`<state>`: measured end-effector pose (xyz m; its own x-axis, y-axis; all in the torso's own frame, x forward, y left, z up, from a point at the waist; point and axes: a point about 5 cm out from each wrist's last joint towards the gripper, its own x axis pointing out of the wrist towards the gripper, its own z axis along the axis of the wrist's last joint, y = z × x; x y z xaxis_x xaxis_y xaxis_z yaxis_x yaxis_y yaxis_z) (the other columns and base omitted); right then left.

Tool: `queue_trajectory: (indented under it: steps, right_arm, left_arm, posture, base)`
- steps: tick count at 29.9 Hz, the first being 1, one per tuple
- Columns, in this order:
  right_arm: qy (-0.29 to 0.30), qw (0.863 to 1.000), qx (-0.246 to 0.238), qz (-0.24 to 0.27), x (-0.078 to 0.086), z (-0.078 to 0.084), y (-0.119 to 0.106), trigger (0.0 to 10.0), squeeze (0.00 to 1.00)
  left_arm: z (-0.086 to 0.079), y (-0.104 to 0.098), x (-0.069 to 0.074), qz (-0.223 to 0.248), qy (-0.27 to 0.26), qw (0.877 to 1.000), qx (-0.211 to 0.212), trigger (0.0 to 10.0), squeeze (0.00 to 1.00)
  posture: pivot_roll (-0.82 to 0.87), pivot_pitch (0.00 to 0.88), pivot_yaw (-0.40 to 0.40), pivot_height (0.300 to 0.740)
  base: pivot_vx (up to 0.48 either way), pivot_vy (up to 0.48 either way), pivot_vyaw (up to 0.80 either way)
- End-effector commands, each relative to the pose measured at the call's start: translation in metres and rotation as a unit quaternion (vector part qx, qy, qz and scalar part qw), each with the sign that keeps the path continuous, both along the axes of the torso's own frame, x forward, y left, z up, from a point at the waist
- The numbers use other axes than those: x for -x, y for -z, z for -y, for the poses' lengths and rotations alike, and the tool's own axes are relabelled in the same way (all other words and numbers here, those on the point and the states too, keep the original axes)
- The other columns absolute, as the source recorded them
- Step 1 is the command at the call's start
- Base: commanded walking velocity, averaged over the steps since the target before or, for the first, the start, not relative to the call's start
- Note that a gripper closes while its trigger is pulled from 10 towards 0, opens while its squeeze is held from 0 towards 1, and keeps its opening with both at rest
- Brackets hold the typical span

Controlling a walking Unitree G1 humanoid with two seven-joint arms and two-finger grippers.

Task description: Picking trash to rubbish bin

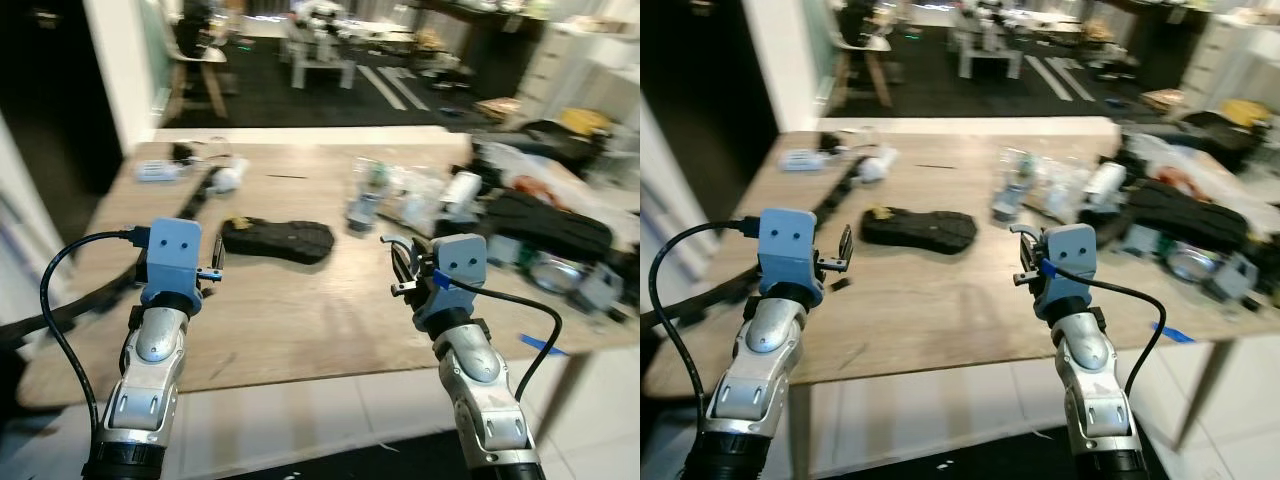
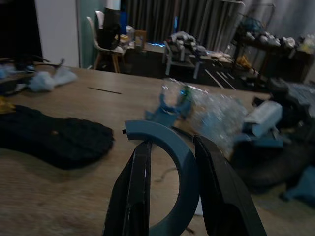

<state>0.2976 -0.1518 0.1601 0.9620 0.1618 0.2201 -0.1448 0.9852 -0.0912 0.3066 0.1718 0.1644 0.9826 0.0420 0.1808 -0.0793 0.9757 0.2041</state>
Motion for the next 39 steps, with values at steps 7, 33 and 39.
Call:
queue_trajectory:
  steps: [7,33,39]
  right_arm:
    - [-0.007,1.0,0.002,-0.005,-0.004,0.001,0.004,10.0,0.0]
    - [0.005,0.999,0.008,-0.034,0.012,0.023,0.022,10.0,0.0]
    - [0.003,0.999,0.022,-0.035,0.011,0.029,0.015,10.0,0.0]
  left_arm:
    - [-0.003,0.006,0.001,-0.012,-0.016,1.0,0.004,10.0,0.0]
    - [0.01,0.023,0.01,-0.034,0.005,0.999,-0.013,10.0,0.0]
    - [0.018,0.027,0.01,-0.031,0.005,0.999,-0.004,10.0,0.0]
  posture:
    - [0.02,0.078,-0.023,0.74]
    - [-0.03,0.085,-0.057,0.74]
    - [-0.06,0.082,-0.098,0.74]
  base:
    - [0.0,0.0,-0.8]
    - [0.0,0.0,-0.8]
    - [0.0,0.0,-0.8]
